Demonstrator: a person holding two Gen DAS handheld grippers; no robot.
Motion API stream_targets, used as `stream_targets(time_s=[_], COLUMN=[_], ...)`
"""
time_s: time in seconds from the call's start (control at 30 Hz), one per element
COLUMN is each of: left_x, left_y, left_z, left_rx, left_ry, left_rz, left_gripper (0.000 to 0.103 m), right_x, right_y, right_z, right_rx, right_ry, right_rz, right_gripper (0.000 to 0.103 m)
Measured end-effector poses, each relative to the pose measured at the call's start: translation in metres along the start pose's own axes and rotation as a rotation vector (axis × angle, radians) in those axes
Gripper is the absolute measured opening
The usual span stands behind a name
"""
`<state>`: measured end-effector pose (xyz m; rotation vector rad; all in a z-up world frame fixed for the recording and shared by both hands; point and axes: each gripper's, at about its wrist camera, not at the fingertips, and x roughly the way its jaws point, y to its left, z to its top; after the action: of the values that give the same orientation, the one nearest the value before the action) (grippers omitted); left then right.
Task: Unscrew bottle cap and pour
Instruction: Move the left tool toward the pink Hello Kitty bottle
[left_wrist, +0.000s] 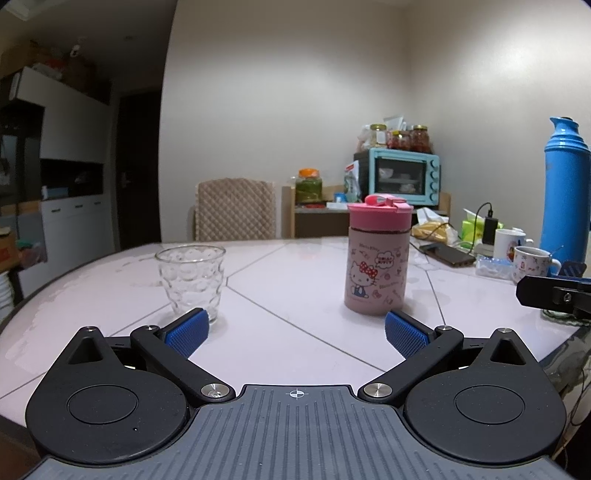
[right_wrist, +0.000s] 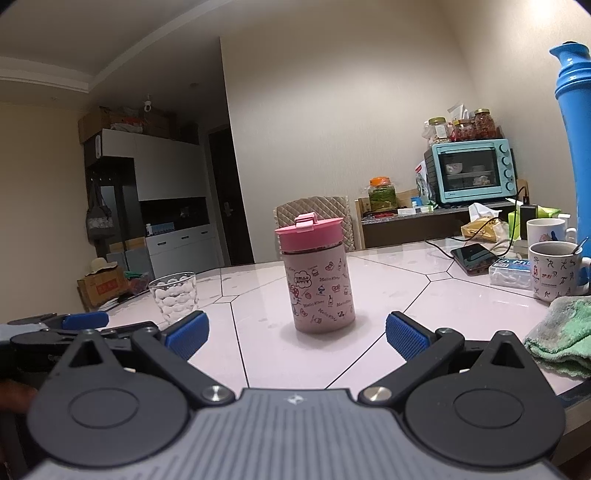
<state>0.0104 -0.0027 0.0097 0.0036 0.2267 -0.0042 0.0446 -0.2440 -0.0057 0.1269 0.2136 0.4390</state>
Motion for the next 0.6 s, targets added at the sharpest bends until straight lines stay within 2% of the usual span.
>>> stream_targets(time_s=[0.6], left_x=[0.032], left_y=[0.003], left_z=[0.005], left_rx=[0.003], left_ry=[0.031], left_rz=[-0.080], left_gripper=[0.103], right_x=[0.023], right_y=[-0.008], right_z=[0.014], right_rx=[0.004], right_ry=[-0.001], right_rz=[-0.005], right_gripper=[0.103])
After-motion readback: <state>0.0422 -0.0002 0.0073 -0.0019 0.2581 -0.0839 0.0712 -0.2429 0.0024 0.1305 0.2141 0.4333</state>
